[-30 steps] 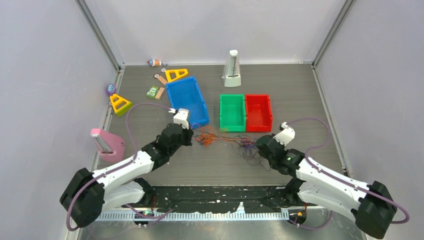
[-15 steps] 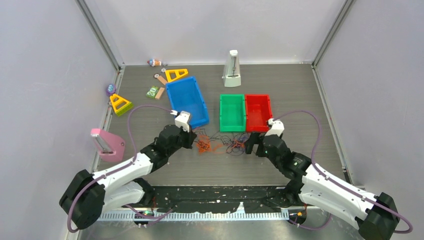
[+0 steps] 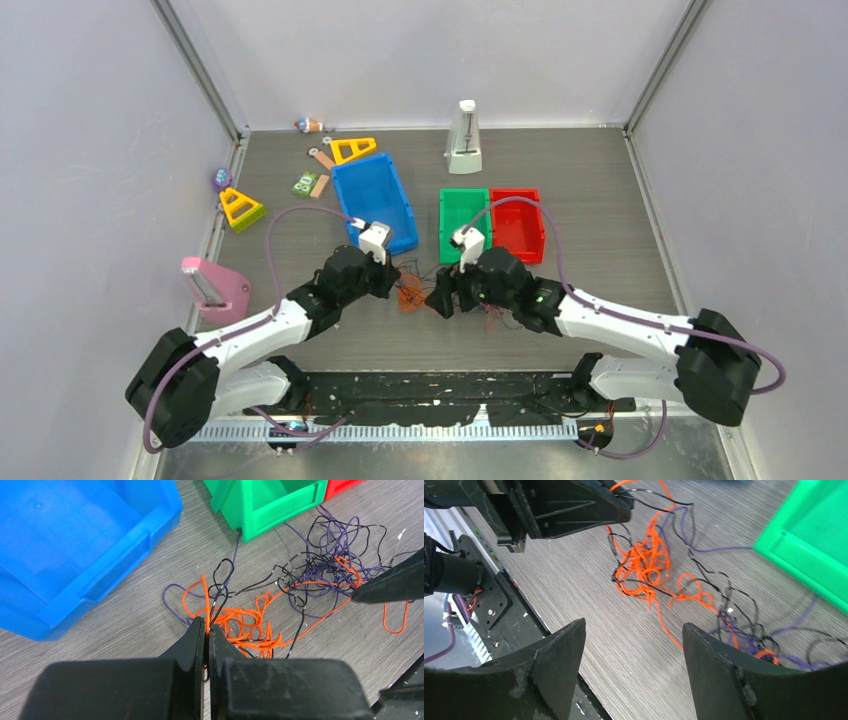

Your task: Untangle the cables

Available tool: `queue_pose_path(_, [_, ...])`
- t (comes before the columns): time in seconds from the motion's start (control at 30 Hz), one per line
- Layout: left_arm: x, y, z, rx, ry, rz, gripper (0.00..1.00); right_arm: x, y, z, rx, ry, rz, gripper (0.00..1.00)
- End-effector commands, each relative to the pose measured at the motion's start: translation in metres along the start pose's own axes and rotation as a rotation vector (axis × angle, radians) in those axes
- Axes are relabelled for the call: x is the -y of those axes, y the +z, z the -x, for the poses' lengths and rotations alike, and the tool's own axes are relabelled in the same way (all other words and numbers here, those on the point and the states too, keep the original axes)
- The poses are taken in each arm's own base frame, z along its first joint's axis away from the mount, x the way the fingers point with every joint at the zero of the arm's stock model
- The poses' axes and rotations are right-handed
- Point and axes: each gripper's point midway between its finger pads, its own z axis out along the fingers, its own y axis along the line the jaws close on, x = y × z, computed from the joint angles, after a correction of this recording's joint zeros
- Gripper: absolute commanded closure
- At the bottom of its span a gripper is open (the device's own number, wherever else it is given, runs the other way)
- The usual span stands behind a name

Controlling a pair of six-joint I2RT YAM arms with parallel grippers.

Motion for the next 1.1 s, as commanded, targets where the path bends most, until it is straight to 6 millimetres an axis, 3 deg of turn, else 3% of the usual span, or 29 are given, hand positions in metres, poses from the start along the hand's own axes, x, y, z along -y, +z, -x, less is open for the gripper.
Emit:
queue_pose_path(0.0, [-0.004,0.003,0.02,0.035,0.002,0.04,1.0,-0.025,0.02,0.019,0.05,-0.012,0.077,0.27])
queue_pose_path(0.53, [-0.006,0.004,0.019,0.024,-0.002,0.051,1.0,-0.009,0.084,-0.001,0.062,0.139,0.023,0.38])
queue_pose_path(0.67, [-0.009,0.003,0.02,0.026,-0.002,0.067,1.0,0.002,0.09,-0.002,0.075,0.158,-0.035,0.67])
queue_pose_path(0.7, [-0.015,0.002,0.019,0.028,-0.003,0.1,1.0,0.006,0.087,0.003,0.094,0.168,-0.059,0.76])
queue_pose_path(0.77, [-0.032,-0.005,0.02,0.04,-0.012,0.197,1.0,0.019,0.075,0.005,0.12,0.185,-0.134,0.85])
queue_pose_path(0.87, [-0.064,-0.021,0.022,0.084,-0.046,0.361,1.0,0.051,0.044,-0.003,0.128,0.22,-0.31,0.93])
queue_pose_path(0.97, [-0.089,-0.039,0.022,0.123,-0.084,0.499,1.0,0.095,0.01,-0.014,0.132,0.262,-0.557,0.95])
queue_pose_path(1.03, [-0.103,-0.051,0.022,0.144,-0.103,0.587,1.0,0.123,-0.021,-0.036,0.072,0.284,-0.729,0.95])
queue_pose_path(1.07, [-0.109,-0.057,0.025,0.166,-0.117,0.627,1.0,0.13,-0.032,-0.033,0.108,0.318,-0.778,0.95])
